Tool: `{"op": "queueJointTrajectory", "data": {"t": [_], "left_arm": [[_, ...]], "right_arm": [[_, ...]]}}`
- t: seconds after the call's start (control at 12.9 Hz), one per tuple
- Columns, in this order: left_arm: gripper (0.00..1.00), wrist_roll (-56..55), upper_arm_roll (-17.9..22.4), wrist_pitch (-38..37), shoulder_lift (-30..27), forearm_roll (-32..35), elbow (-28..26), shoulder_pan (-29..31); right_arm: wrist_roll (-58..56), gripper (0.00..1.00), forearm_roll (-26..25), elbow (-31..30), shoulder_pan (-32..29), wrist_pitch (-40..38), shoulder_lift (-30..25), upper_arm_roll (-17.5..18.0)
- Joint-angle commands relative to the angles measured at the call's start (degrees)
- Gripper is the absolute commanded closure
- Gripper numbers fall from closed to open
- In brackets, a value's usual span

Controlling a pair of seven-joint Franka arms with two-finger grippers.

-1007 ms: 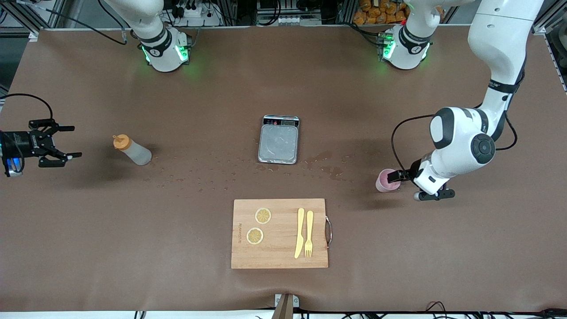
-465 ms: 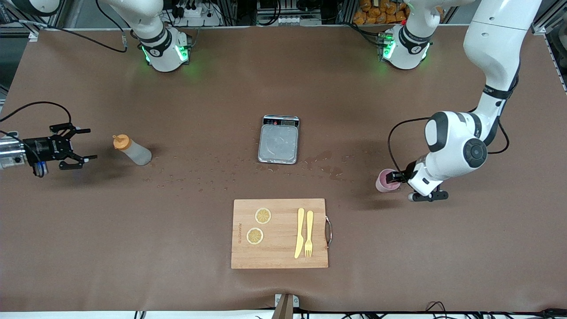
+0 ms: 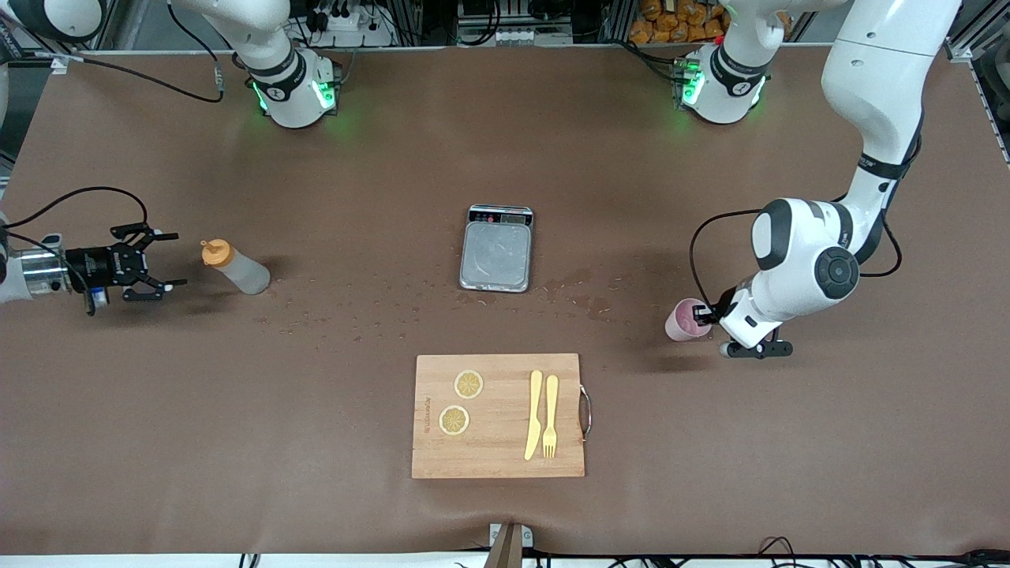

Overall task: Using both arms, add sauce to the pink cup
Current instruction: 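Grasp the pink cup with the left gripper while the right gripper grasps the bottle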

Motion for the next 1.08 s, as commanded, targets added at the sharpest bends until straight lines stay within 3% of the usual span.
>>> {"op": "queueJointTrajectory", "data": {"t": [0.0, 0.54, 1.01], "left_arm": [[1.0, 0.1, 0.0, 0.4, 0.6, 1.2, 0.9, 0.0], [1.0, 2.2, 0.0, -0.5, -3.0, 1.3, 1.1, 0.4], [1.0, 1.5, 0.1, -6.8, -6.5, 1.2, 3.1, 0.6]], "right_arm": [[-1.2, 0.0, 1.9, -0.6, -0.8, 0.7, 1.9, 0.9], [-10.8, 0.0, 3.2, -0.5, -0.6, 4.2, 6.9, 1.0], [-12.9, 0.0, 7.1, -1.3, 0.0, 4.2, 9.2, 1.2]]}}
